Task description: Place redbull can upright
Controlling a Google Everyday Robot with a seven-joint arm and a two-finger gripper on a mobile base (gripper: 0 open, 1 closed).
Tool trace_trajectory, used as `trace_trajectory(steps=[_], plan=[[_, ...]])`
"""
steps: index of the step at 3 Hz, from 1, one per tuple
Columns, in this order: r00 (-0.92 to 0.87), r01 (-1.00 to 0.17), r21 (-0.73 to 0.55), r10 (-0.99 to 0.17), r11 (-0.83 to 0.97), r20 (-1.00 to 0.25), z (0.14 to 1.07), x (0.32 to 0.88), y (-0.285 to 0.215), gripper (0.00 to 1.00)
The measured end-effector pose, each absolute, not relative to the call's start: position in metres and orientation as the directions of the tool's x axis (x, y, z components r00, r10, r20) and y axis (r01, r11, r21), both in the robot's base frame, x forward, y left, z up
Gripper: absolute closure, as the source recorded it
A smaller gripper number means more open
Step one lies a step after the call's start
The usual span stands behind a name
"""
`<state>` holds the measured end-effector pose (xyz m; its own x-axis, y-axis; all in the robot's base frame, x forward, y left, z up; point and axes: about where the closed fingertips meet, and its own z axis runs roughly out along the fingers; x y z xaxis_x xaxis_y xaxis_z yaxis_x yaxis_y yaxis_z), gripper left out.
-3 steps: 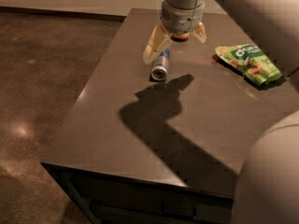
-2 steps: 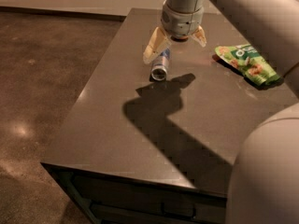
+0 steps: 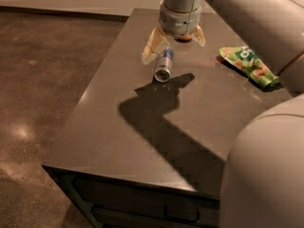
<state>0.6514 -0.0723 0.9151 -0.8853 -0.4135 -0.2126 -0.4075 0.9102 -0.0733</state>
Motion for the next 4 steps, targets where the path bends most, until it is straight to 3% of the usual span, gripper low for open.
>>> trace_trajectory(steps=[1, 4], plan=[[-0.905, -0.37, -0.093, -0.381, 0.925, -0.192, 0.91, 0.66, -0.053, 0.0], [-0.985, -0.111, -0.036, -0.115, 0.993, -0.131, 0.875, 0.698, -0.017, 0.0]])
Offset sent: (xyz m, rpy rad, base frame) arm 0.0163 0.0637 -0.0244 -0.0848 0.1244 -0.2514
